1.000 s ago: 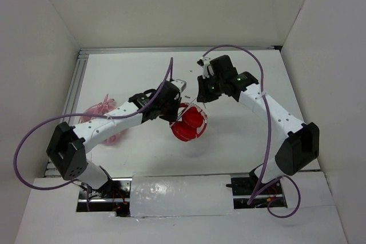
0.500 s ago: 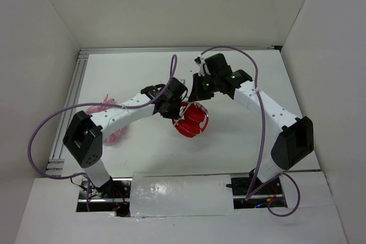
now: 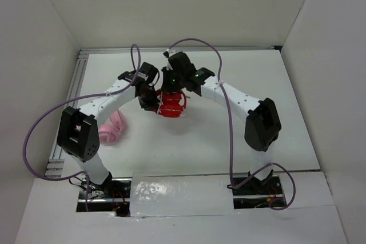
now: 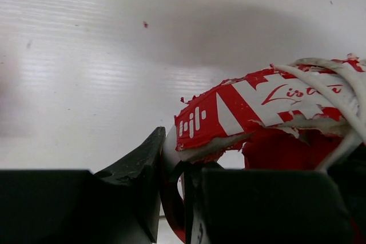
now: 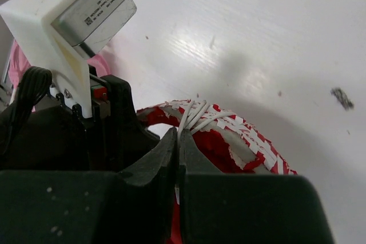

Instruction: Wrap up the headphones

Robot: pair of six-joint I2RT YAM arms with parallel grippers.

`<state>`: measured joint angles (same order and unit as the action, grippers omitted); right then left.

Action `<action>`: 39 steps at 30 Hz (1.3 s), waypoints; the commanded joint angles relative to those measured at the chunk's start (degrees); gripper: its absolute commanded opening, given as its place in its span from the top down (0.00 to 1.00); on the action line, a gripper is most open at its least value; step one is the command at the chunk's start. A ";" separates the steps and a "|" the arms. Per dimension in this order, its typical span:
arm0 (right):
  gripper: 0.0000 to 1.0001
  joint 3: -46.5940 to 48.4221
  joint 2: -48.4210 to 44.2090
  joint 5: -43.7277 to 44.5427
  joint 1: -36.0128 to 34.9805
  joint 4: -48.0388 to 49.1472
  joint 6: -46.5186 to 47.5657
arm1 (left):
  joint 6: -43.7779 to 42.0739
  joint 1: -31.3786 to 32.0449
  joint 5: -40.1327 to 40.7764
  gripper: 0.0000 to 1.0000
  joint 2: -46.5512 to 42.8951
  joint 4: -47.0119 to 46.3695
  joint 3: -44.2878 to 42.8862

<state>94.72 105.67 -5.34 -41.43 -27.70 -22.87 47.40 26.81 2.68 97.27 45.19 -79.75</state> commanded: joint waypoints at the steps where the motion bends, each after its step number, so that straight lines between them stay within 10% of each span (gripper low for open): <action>1: 1.00 6.43 3.04 1.91 -3.56 6.08 1.16 | 6.04 -3.95 0.48 1.00 -1.03 0.25 -0.50; 23: 0.95 47.91 45.93 2.26 -6.73 26.73 -11.66 | -12.06 -23.55 11.47 1.00 9.86 -14.51 -9.64; 39: 0.97 47.23 51.74 -3.97 -8.75 28.14 -27.22 | -7.69 -25.75 17.00 1.00 16.63 -7.32 -13.86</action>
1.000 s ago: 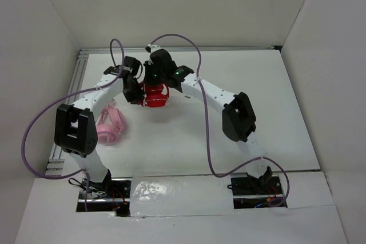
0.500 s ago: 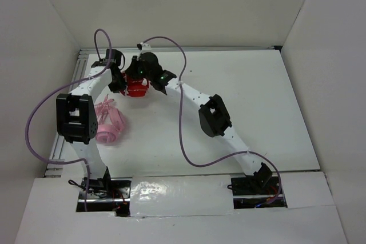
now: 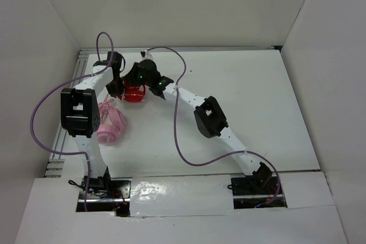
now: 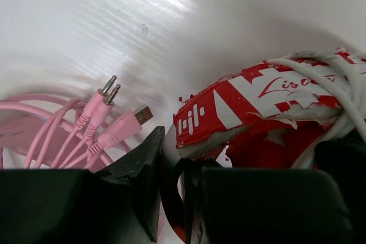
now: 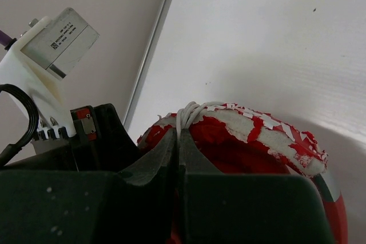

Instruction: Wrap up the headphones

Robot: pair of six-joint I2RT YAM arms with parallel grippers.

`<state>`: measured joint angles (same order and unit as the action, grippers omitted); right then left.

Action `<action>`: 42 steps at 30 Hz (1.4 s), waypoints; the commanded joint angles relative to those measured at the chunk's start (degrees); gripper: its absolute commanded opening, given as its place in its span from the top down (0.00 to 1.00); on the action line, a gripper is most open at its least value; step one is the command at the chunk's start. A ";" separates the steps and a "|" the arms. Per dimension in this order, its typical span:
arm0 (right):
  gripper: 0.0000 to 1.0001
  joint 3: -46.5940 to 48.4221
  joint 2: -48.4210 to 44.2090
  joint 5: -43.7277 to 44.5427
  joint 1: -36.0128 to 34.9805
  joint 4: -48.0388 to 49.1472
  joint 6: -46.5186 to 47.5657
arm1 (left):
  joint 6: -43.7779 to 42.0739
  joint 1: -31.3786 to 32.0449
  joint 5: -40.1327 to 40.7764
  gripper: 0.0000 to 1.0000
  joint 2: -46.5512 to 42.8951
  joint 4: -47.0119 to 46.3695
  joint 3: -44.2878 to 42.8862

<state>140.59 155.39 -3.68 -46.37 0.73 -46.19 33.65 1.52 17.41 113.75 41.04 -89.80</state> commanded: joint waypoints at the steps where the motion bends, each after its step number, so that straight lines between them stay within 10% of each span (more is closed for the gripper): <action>1: 0.97 0.30 1.93 -5.63 -4.16 -0.29 -3.82 | 6.60 -0.55 2.80 1.00 -0.02 -2.63 -3.63; 11: 0.94 -0.94 1.23 -8.35 -6.80 -1.70 -5.22 | 11.53 -1.26 7.72 0.83 -0.81 2.91 -3.72; 32: 0.86 -6.21 -5.97 -2.47 -7.59 -7.32 -1.81 | 8.71 -2.92 2.45 0.16 -7.14 1.41 -0.55; 42: 0.50 -6.12 -8.08 -1.24 -9.18 -8.03 3.39 | 11.53 -3.10 -0.09 0.01 -10.48 5.64 -3.72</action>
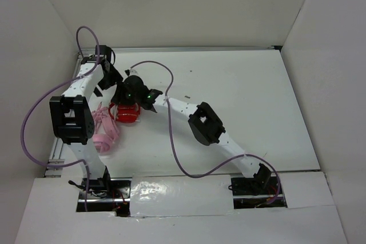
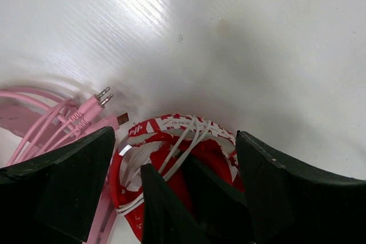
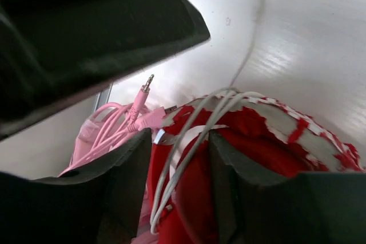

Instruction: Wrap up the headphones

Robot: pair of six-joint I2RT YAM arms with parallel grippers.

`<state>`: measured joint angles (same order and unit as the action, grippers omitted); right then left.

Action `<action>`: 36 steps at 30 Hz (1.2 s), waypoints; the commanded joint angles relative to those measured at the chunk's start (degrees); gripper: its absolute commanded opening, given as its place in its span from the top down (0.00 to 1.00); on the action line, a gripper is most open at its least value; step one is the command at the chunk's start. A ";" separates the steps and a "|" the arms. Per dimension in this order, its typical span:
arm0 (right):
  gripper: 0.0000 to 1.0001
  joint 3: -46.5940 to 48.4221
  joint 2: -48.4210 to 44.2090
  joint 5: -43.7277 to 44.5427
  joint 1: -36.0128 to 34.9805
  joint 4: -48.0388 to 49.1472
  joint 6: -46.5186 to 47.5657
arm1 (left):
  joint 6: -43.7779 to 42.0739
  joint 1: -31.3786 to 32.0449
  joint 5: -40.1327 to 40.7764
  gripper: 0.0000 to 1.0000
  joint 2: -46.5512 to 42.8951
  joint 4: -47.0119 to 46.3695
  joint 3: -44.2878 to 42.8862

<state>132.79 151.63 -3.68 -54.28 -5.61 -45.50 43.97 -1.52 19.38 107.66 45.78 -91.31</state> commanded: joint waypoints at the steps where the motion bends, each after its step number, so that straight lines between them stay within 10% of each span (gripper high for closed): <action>1: 0.48 1.77 -4.59 -1.33 -1.35 -1.51 3.30 | 1.38 0.11 -2.67 0.01 -5.52 0.89 -2.38; 11: 0.01 -2.89 -11.79 2.01 -1.97 -1.34 7.53 | 3.41 -1.64 -6.45 0.01 -8.52 7.56 -9.84; 23: 0.00 -7.45 -25.84 12.91 0.93 -6.78 9.36 | -1.86 -0.69 -15.06 0.01 -17.89 6.69 -11.18; 32: 0.00 -57.54 -61.29 9.66 11.99 1.89 11.92 | -0.28 15.03 -21.53 0.01 -41.52 0.22 11.39; 36: 0.00 -75.70 -79.88 21.46 13.59 -0.78 10.51 | -0.37 23.65 -25.62 0.01 -49.20 -6.64 23.95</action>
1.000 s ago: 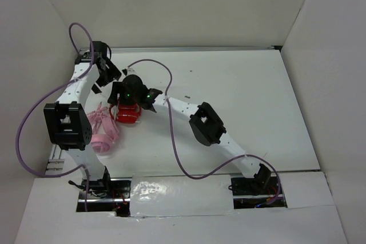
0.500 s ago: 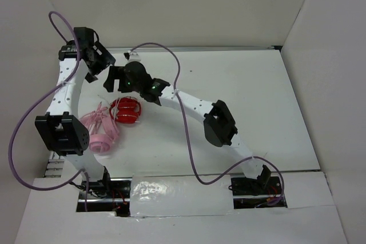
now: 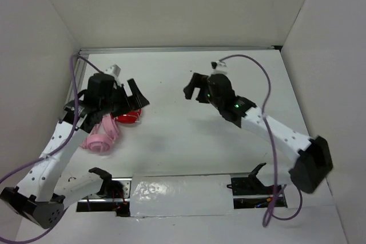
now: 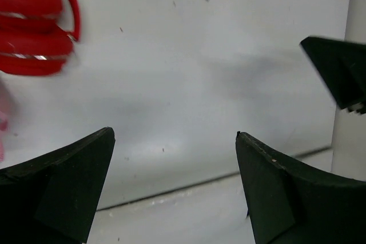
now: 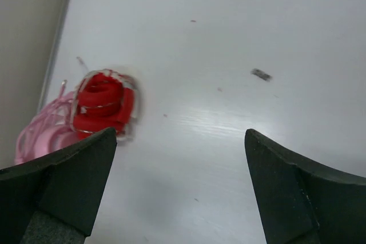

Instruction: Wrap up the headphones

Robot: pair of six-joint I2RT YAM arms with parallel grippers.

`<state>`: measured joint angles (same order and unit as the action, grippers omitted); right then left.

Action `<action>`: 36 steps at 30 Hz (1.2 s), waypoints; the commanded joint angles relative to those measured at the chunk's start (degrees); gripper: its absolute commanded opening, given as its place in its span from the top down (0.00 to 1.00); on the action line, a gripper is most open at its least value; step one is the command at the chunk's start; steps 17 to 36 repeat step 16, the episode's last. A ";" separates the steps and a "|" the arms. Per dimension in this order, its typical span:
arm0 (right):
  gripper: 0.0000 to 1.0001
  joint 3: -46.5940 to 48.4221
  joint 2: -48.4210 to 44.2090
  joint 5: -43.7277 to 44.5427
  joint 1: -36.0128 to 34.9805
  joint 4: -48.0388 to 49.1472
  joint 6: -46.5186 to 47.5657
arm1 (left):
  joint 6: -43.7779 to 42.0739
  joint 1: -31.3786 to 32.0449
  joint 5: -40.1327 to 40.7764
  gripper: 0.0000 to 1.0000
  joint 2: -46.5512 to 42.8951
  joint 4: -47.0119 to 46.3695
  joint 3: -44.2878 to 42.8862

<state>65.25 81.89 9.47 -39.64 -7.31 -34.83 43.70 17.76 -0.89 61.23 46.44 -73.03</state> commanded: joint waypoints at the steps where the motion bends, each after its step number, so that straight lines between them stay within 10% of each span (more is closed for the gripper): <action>1: 0.00 -10.21 -16.17 10.98 -1.40 -0.84 0.28 | -0.37 6.30 -5.18 0.01 -3.48 -7.76 6.49; 6: 0.00 -17.43 -32.18 26.88 -1.67 -17.20 -6.20 | 2.44 14.75 -1.49 0.01 -1.65 -6.09 6.42; 16: 0.00 -26.05 -56.56 30.87 -2.20 -16.95 -4.72 | 2.70 20.56 -1.49 0.01 -5.05 -9.86 7.64; 36: 0.00 -26.05 -56.56 30.87 -2.20 -16.95 -4.72 | 2.70 20.56 -1.49 0.01 -5.05 -9.86 7.64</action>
